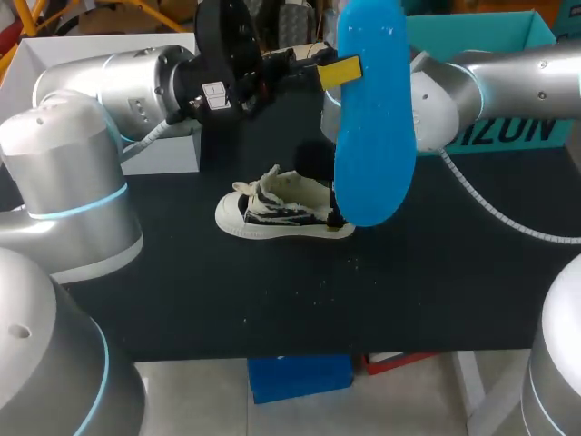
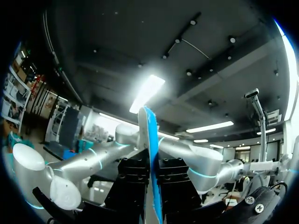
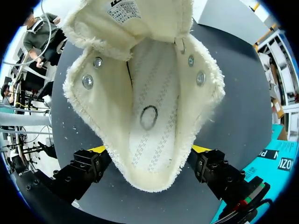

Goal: Take the shoe out of the shoebox, open the shoe tongue, remove and reinsert the insole, then place the shoe into the shoebox

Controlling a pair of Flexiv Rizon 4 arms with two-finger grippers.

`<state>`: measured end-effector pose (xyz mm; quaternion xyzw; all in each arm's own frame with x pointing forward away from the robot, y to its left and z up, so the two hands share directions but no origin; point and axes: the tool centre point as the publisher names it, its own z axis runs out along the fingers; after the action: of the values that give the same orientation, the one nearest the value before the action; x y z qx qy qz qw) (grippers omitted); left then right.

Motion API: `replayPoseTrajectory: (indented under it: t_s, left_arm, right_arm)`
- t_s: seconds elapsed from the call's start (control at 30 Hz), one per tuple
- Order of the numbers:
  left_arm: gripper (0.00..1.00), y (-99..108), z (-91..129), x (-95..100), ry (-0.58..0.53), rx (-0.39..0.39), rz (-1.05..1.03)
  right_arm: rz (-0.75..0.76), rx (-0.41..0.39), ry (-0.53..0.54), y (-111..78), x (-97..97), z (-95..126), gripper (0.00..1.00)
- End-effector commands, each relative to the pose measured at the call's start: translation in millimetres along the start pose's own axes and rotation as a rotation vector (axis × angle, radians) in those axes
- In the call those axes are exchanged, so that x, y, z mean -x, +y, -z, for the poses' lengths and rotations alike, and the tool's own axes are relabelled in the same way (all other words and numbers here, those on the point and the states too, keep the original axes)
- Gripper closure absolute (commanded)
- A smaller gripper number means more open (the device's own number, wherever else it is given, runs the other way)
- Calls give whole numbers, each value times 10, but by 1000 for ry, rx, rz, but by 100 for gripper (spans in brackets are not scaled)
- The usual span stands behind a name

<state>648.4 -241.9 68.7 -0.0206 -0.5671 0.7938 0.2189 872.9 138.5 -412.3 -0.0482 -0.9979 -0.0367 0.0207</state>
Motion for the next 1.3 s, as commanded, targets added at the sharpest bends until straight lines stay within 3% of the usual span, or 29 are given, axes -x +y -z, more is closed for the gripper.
replayPoseTrajectory:
  t_s: [0.03, 0.4, 0.6, 1.0, 1.13, 1.3]
  left_arm:
    - [100, 12, -13, 6, -1, -1, -2]
    - [100, 12, -13, 6, -1, -1, -2]
    - [100, 12, -13, 6, -1, -1, -2]
    - [100, 12, -13, 6, -1, -1, -2]
    - [100, 12, -13, 6, -1, -1, -2]
    - [100, 12, -13, 6, -1, -1, -2]
  right_arm:
    - [-5, -80, 2, 41, 5, -43, 0]
    - [-7, -56, -5, 20, -11, -114, 0]
    - [39, 83, -20, -5, -20, -71, 0]
    - [45, 514, -60, 9, -18, -81, 0]
    - [63, 587, -56, 44, -11, -92, 0]
    - [72, 599, -59, 52, 0, -97, 0]
